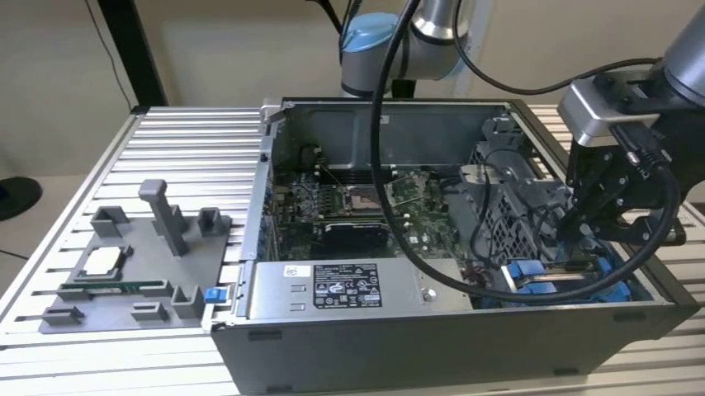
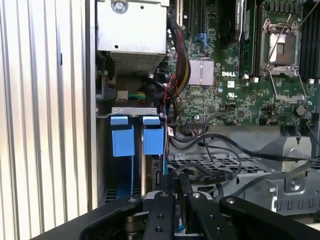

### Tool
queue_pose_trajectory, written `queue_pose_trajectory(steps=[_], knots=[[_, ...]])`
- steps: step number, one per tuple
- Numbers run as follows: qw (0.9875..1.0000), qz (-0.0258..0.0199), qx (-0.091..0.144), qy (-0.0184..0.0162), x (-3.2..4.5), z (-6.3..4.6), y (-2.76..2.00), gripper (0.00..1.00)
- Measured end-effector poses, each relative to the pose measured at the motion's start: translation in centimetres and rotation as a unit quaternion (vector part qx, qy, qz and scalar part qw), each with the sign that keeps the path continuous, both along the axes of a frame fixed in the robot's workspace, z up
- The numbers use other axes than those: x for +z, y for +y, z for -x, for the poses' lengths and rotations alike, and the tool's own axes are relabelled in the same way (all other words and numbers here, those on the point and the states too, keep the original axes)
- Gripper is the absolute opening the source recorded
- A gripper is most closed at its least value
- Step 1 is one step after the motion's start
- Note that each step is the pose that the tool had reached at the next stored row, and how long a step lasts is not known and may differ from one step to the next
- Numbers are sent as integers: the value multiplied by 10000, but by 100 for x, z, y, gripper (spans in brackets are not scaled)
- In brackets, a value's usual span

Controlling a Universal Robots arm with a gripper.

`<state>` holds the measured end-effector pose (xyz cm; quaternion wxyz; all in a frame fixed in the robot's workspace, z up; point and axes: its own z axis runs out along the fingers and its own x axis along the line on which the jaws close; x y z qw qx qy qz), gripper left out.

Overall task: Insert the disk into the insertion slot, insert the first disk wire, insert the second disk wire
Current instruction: 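Insert the second disk wire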

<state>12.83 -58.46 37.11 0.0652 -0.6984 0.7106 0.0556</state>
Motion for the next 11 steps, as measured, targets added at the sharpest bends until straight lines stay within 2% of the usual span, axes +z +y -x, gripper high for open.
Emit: queue_pose_trajectory(steps=[4,8,11], knots=[[10000,1,1,-30,-64,25,-1,0],[10000,6,1,-76,-133,26,0,0],[9999,49,2,-88,-168,26,0,0]])
